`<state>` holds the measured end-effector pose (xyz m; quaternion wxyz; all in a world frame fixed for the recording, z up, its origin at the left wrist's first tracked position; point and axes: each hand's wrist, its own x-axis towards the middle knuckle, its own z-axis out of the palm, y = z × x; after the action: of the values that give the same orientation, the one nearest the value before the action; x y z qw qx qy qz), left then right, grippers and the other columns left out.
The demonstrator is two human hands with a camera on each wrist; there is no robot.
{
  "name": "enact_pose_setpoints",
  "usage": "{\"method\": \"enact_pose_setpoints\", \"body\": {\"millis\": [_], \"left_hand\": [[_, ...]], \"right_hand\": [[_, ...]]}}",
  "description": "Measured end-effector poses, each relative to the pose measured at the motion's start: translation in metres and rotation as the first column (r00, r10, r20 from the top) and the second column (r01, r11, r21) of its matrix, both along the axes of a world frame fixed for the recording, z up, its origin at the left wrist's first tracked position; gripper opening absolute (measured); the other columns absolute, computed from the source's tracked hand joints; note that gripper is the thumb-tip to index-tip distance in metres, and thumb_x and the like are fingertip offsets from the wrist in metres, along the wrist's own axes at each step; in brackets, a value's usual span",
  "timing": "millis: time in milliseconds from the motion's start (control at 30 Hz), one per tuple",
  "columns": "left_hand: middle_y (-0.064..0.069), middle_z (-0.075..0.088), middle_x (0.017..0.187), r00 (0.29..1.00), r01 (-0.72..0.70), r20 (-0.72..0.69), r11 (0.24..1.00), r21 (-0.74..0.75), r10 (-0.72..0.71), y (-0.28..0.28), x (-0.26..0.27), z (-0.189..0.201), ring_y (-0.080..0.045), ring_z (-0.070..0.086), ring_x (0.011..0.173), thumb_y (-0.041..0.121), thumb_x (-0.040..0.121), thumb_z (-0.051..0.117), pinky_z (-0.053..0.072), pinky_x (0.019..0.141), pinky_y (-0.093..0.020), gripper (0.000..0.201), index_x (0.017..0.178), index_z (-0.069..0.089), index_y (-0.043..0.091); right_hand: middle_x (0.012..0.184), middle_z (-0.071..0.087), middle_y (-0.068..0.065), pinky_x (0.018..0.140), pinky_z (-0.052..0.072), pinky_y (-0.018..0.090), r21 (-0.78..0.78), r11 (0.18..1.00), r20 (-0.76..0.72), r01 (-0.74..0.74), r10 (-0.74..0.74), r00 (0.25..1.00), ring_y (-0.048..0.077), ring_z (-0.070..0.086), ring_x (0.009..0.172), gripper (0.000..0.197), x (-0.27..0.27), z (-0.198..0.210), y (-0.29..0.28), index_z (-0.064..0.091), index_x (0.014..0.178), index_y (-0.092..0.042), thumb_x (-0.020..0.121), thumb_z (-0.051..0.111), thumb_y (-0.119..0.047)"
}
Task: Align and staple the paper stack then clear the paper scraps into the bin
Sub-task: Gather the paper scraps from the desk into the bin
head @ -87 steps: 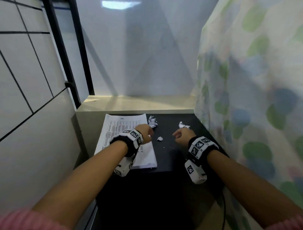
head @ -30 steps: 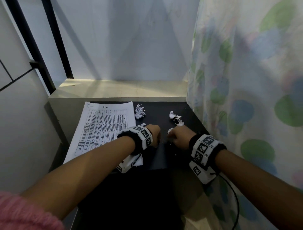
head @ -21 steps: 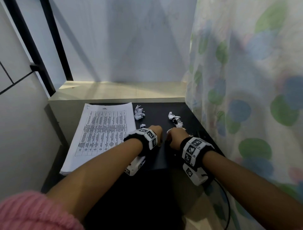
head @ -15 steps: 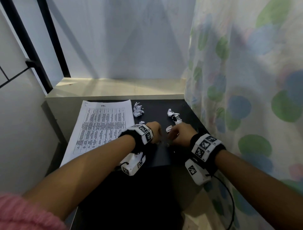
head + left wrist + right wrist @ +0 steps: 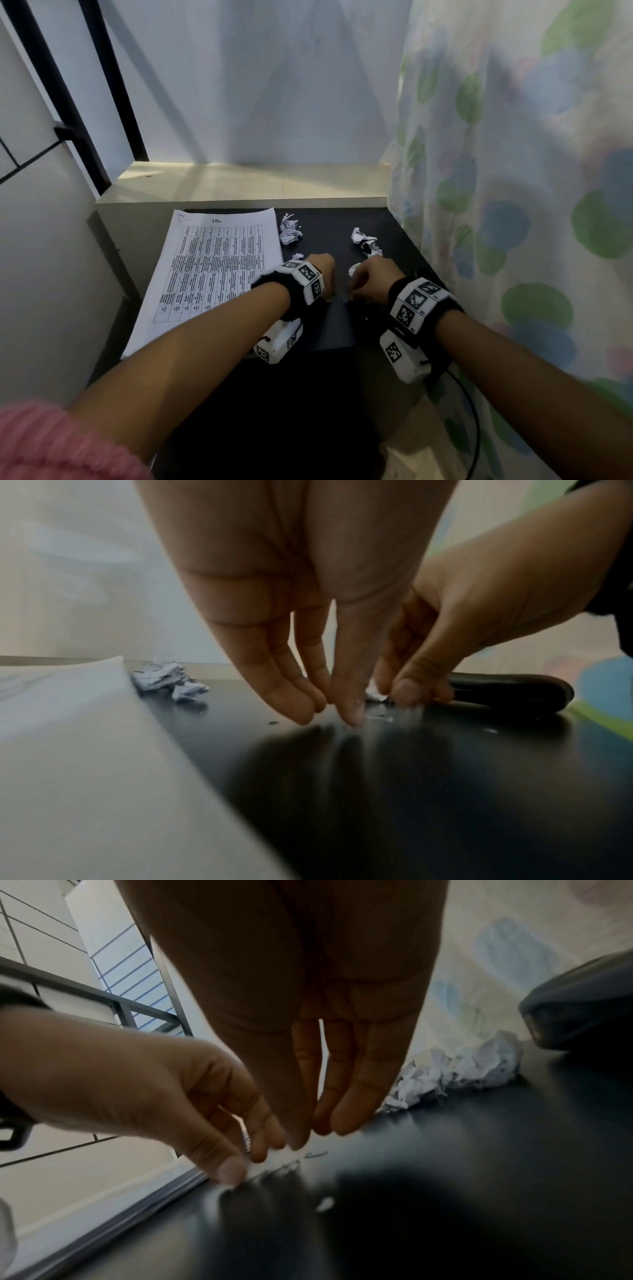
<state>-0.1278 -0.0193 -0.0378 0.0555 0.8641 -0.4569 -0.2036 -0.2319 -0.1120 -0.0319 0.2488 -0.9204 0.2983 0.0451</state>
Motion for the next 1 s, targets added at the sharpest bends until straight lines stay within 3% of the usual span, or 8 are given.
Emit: {"method": "enact_pose_setpoints", "body": {"millis": [167,333,433,533,600,733,833,1000], "left_hand": [[-0.012,0.072,0.108,1.000,0.012,-0.006,1.000,0.016,-0.012,0.001,0.003,-0.005,-0.027,0.069,0.099,0.021,0.072,0.076,0.056,0.088,-0.033,0.036,0.106,0.072,0.009],[-0.006,0.072,0.098,0.999,0.021,-0.030,0.999,0.035,-0.020,-0.002,-0.007,0.000,-0.021,0.068,0.092,0.021,0.070,0.079,0.052,0.076,-0.026,0.038,0.105,0.072,0.010],[-0.008,0.072,0.110,0.999,0.017,-0.051,1.000,0.018,-0.016,0.001,-0.007,-0.002,-0.025,0.068,0.102,0.020,0.070,0.080,0.054,0.087,-0.029,0.039,0.107,0.071,0.010],[-0.012,0.070,0.114,0.999,0.013,-0.031,1.000,0.010,-0.013,0.001,-0.008,-0.002,-0.026,0.066,0.107,0.018,0.070,0.080,0.052,0.090,-0.031,0.044,0.111,0.068,0.005],[-0.012,0.069,0.115,0.999,0.017,-0.033,1.000,0.007,-0.016,0.000,-0.008,-0.003,-0.026,0.065,0.108,0.017,0.070,0.080,0.052,0.090,-0.030,0.045,0.112,0.068,0.005],[-0.011,0.069,0.117,0.999,0.022,-0.048,0.999,0.037,-0.021,-0.003,-0.005,-0.004,-0.026,0.065,0.110,0.014,0.072,0.078,0.052,0.094,-0.030,0.043,0.113,0.068,0.007],[-0.010,0.067,0.121,0.999,0.040,-0.033,0.998,0.056,-0.038,-0.005,-0.006,-0.003,-0.025,0.063,0.114,0.017,0.076,0.075,0.049,0.098,-0.030,0.045,0.119,0.066,0.008],[-0.008,0.070,0.116,0.997,0.041,-0.061,0.999,0.032,-0.039,-0.003,-0.006,-0.002,-0.022,0.065,0.110,0.014,0.075,0.076,0.042,0.080,-0.017,0.039,0.113,0.069,0.011]], "right_hand": [[0.102,0.073,0.005,0.094,0.049,0.032,-0.114,0.993,-0.039,-0.009,0.004,0.999,0.024,0.064,0.104,0.018,-0.003,-0.013,0.007,0.075,0.093,-0.014,0.079,0.070,-0.024],[0.115,0.066,0.010,0.093,0.047,0.033,-0.185,0.982,0.060,0.024,-0.013,0.998,0.030,0.059,0.111,0.023,-0.005,-0.011,0.014,0.071,0.103,-0.015,0.084,0.059,-0.017],[0.130,0.048,0.010,0.099,0.043,0.039,-0.274,0.950,0.110,0.151,-0.125,0.986,0.032,0.043,0.122,0.034,-0.011,-0.007,0.003,0.060,0.117,-0.018,0.083,0.057,-0.015],[0.139,0.038,0.011,0.103,0.038,0.042,-0.258,0.948,-0.080,0.184,-0.211,0.974,0.034,0.035,0.130,0.049,-0.007,-0.009,-0.006,0.045,0.132,-0.016,0.085,0.058,-0.022],[0.140,0.042,0.013,0.104,0.036,0.039,-0.277,0.952,-0.127,0.128,-0.168,0.978,0.033,0.039,0.128,0.042,-0.002,-0.011,-0.006,0.048,0.129,-0.012,0.088,0.053,-0.020],[0.145,0.036,0.015,0.107,0.034,0.036,-0.260,0.964,-0.090,0.053,-0.079,0.993,0.033,0.034,0.133,0.038,0.007,-0.015,0.002,0.050,0.130,-0.009,0.094,0.048,-0.019],[0.134,0.051,0.014,0.104,0.036,0.034,-0.173,0.981,-0.044,-0.084,0.078,0.996,0.030,0.044,0.127,0.045,0.013,-0.016,0.003,0.047,0.135,-0.015,0.091,0.053,-0.016],[0.143,0.043,0.017,0.109,0.037,0.036,-0.081,0.996,0.073,0.026,-0.020,0.997,0.032,0.043,0.132,0.053,-0.003,-0.003,-0.007,0.041,0.141,-0.013,0.089,0.053,-0.017]]}}
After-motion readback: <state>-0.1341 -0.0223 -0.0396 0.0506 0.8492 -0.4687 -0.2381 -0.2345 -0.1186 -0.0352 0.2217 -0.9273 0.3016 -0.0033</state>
